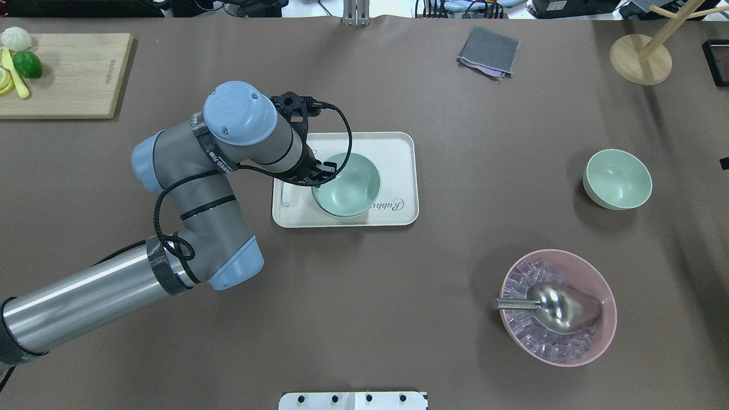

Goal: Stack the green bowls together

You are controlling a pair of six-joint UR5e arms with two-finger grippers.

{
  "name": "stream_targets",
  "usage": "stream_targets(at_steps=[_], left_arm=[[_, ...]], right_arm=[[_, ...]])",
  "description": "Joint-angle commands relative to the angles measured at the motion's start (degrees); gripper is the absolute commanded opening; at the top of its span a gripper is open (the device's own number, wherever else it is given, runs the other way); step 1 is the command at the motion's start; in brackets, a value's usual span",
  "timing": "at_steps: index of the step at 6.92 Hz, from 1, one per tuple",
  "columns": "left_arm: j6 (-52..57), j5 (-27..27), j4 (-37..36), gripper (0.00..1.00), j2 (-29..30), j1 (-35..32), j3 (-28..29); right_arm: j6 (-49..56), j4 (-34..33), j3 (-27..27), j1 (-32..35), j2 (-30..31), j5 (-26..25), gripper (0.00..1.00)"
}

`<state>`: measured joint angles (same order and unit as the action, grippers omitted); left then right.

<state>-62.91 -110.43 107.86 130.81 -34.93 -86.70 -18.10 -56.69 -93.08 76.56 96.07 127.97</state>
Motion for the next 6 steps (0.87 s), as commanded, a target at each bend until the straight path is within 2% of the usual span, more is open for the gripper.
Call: stream_targets(at_steps=[1,6], left_arm=[[0.1,0.1,0.0,0.00,0.0,0.0,0.0],[0.4,0.1,-0.2,0.00,-0.1,-0.5,-0.3]], right_arm=[[0.0,0.0,0.0,0.0,0.0,0.0,1.00],[0.0,0.0,0.0,-0.1,0.0,0.0,1.00]])
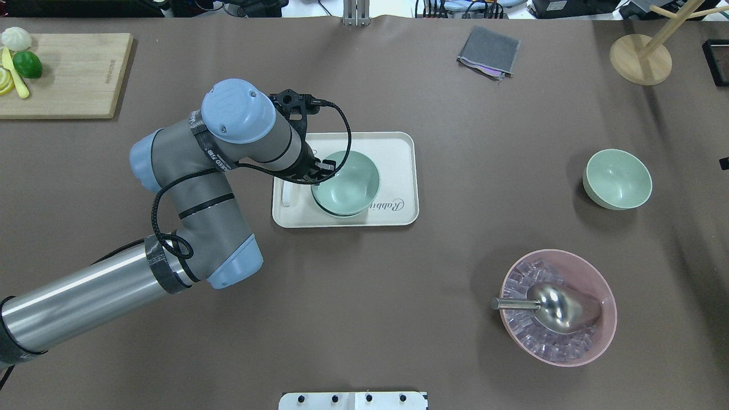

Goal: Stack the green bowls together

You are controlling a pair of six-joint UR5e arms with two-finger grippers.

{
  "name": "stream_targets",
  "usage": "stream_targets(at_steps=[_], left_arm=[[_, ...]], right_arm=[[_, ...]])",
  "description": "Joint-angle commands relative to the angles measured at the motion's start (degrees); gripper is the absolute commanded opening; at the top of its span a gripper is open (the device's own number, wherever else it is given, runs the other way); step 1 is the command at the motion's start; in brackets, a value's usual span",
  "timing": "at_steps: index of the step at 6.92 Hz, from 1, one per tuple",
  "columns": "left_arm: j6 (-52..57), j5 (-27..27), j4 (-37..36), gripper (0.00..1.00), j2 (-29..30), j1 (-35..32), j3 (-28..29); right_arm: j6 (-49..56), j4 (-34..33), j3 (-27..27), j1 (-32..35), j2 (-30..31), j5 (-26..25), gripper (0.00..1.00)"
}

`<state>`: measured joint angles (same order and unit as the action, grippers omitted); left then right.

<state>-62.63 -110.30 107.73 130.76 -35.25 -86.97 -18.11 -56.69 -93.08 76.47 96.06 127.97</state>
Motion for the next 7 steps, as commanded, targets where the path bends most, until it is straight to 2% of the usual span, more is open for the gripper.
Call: stream_targets(at_steps=[1,7], left_arm=[[0.2,0.0,-0.2,0.00,-0.1,-0.3,0.0],[0.5,0.6,-0.2,0.00,-0.1,-0.4,1.0]], right_arm=[[0.0,0.0,0.0,-0.1,0.0,0.0,1.00],[0.0,0.0,0.1,-0.1,0.0,-0.1,1.00]])
